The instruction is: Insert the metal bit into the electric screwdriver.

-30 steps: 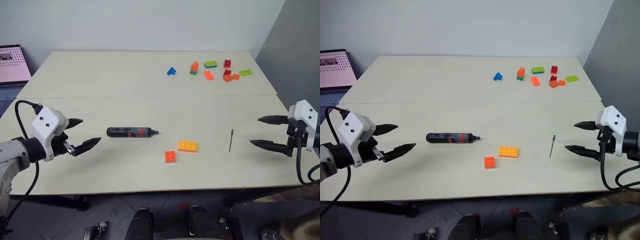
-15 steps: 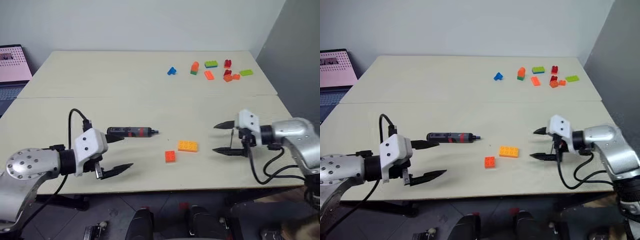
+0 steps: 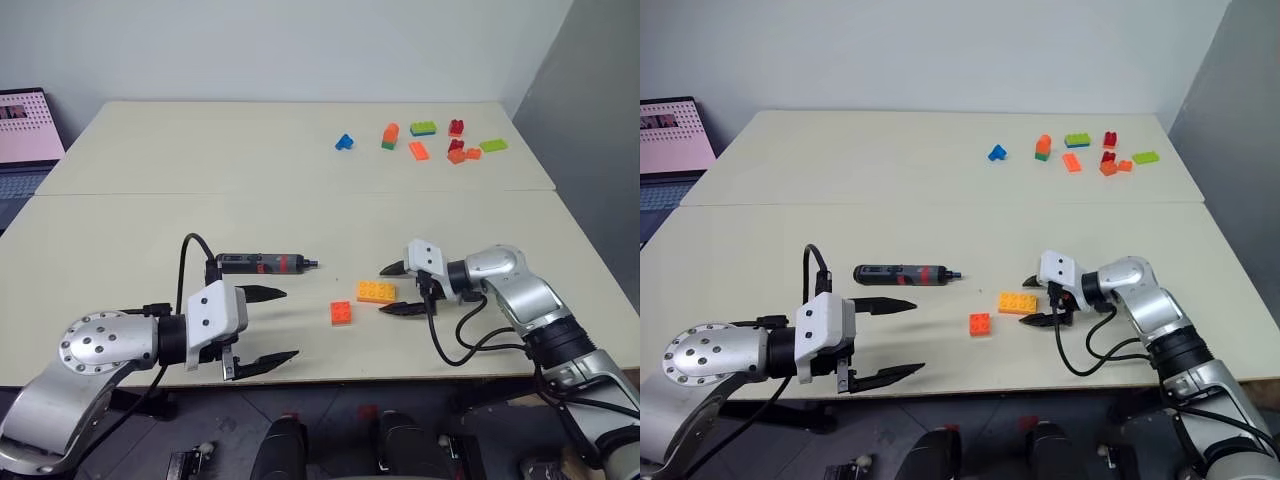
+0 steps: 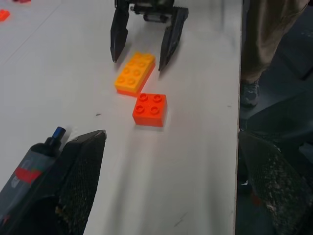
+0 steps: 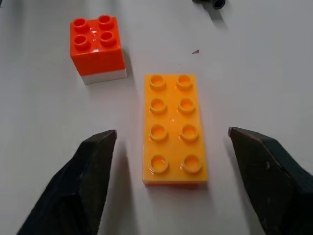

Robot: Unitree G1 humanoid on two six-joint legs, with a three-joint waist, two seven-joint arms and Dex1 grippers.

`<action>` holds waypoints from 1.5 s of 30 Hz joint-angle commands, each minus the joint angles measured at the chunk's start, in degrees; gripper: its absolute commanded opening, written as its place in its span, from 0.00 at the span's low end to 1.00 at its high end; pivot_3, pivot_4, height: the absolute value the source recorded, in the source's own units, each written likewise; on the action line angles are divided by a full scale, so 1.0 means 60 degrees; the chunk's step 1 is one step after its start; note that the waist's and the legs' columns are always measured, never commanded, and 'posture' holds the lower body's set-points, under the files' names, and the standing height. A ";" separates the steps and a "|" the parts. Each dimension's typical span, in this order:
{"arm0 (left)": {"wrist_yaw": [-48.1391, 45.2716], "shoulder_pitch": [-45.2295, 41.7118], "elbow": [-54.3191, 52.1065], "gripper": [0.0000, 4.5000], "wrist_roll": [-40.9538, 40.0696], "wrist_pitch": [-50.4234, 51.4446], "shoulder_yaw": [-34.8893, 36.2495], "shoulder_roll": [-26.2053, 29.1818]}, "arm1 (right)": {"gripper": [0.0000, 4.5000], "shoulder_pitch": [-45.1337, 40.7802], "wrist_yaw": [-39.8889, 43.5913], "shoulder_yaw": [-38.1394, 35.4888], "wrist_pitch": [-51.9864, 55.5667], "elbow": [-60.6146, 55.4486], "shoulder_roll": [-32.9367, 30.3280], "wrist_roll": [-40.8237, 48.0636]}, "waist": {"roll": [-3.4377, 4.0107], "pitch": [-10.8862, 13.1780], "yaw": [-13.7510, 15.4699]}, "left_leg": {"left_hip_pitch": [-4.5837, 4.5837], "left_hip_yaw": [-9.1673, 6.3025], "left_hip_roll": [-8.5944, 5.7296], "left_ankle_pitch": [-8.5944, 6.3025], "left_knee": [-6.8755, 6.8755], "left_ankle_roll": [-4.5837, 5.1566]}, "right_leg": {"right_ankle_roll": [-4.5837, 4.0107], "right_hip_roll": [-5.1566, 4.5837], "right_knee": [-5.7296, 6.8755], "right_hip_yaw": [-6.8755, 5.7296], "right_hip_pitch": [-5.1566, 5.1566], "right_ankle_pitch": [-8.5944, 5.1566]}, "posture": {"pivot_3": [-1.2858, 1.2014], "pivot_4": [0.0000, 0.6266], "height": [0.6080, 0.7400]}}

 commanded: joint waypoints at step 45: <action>-0.0039 -0.2612 0.1726 1.00 0.0467 -0.0835 -0.1776 -0.1973 | 0.99 0.3860 -0.4070 -0.5839 0.2047 -0.2199 -0.2419 0.1326 | 0.0004 -0.0007 -0.0198 | 0.0010 0.0047 -0.0004 0.0002 0.0000 0.0009 | 0.0095 0.0049 -0.0012 0.0131 -0.0002 0.0055 | 0.52 0.24 1.00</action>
